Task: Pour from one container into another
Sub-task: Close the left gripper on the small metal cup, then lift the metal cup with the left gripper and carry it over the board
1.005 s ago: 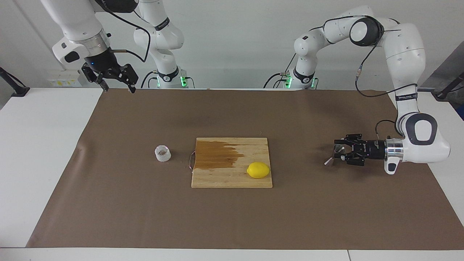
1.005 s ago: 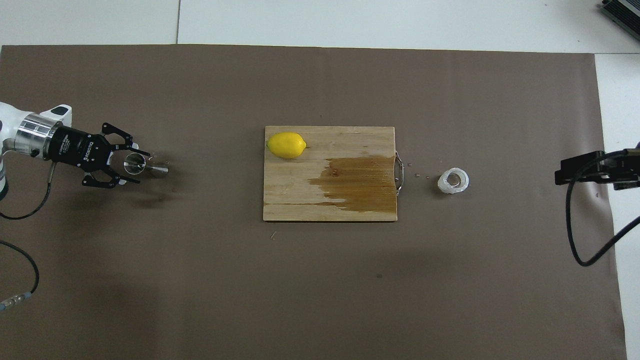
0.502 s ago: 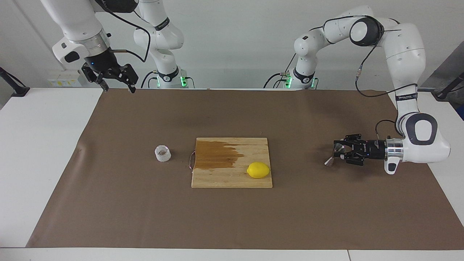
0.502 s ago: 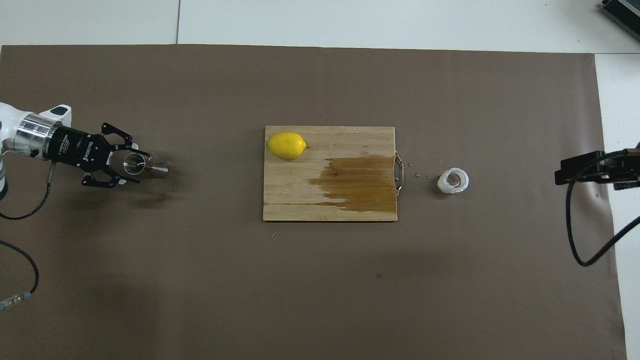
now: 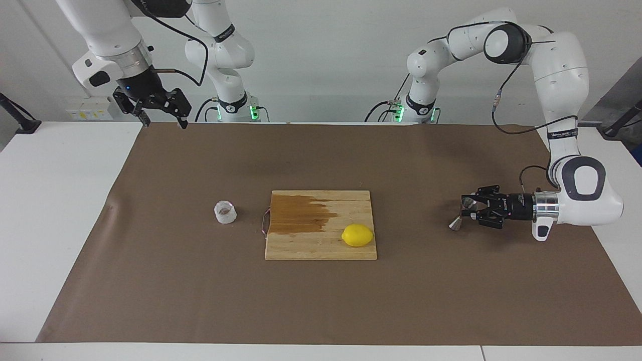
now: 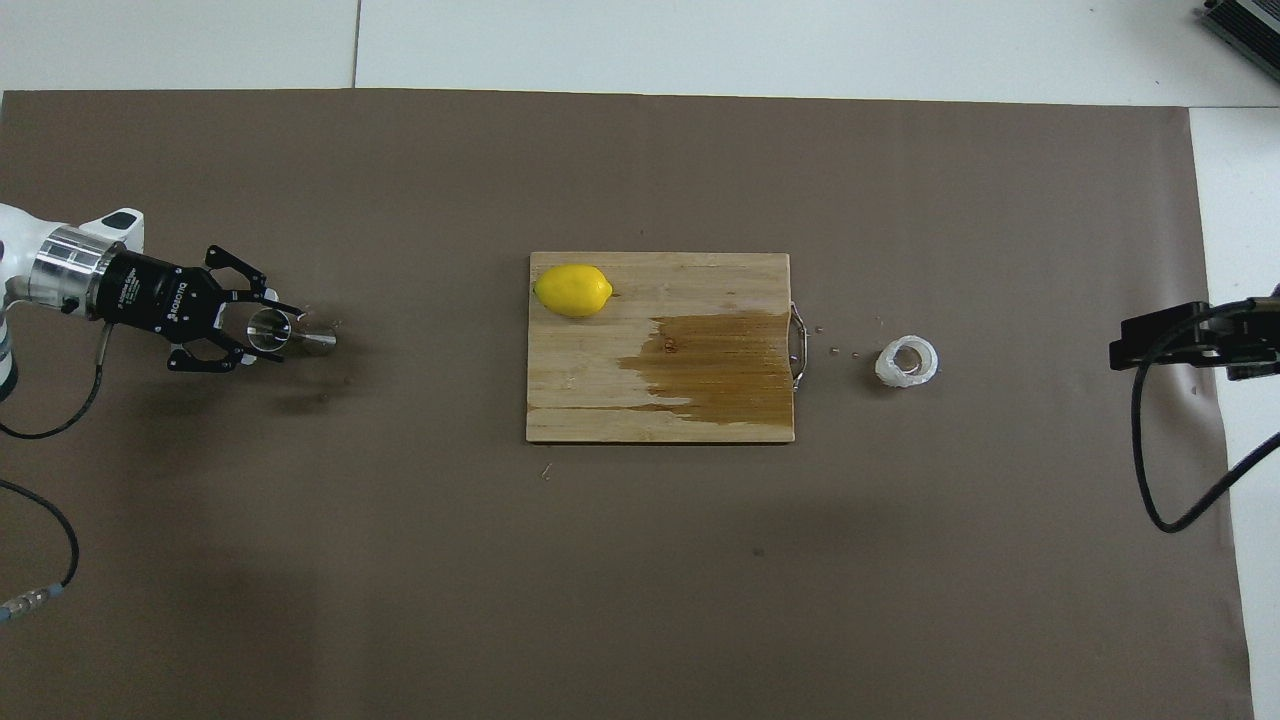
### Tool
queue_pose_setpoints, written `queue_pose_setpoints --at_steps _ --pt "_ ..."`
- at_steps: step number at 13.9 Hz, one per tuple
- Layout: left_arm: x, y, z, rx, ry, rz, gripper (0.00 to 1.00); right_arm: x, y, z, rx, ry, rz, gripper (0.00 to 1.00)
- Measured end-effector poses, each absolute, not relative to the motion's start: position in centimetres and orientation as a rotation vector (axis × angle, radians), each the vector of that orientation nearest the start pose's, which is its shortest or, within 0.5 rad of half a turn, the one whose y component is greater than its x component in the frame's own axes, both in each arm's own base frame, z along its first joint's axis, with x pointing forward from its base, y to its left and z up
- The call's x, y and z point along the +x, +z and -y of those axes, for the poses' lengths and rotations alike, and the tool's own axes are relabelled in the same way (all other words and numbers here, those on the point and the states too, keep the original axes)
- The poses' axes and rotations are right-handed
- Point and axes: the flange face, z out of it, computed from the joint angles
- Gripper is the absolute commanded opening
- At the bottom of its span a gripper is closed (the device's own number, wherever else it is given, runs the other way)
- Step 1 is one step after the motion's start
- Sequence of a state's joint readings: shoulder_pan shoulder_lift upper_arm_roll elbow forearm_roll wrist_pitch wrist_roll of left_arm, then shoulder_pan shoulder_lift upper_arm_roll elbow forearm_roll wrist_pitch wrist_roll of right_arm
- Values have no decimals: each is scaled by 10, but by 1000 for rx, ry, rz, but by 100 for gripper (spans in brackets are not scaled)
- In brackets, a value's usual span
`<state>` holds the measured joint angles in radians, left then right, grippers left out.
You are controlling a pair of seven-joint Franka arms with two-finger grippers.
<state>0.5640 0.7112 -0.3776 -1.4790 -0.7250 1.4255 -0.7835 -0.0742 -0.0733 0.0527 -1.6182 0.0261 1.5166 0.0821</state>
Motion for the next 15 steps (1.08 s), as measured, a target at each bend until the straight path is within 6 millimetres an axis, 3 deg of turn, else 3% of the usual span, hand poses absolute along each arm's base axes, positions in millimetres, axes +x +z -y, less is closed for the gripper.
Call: queue_pose_setpoints --at_steps 8,9,10,11,15 --pt "639 292 -84 1799 -1149 -1158 38 526 637 7 -3116 45 -160 100" --pt "640 292 -83 1799 -1149 -1158 34 526 637 7 -3116 45 -160 100" --pt "640 292 -83 1798 -1149 -1157 23 526 637 7 -3116 45 -160 100" --pt "640 292 -83 1797 -1149 -1157 21 526 637 7 -3116 45 -160 100" --pt "640 293 -82 1793 -1149 -1153 20 526 637 7 -3116 45 -160 100"
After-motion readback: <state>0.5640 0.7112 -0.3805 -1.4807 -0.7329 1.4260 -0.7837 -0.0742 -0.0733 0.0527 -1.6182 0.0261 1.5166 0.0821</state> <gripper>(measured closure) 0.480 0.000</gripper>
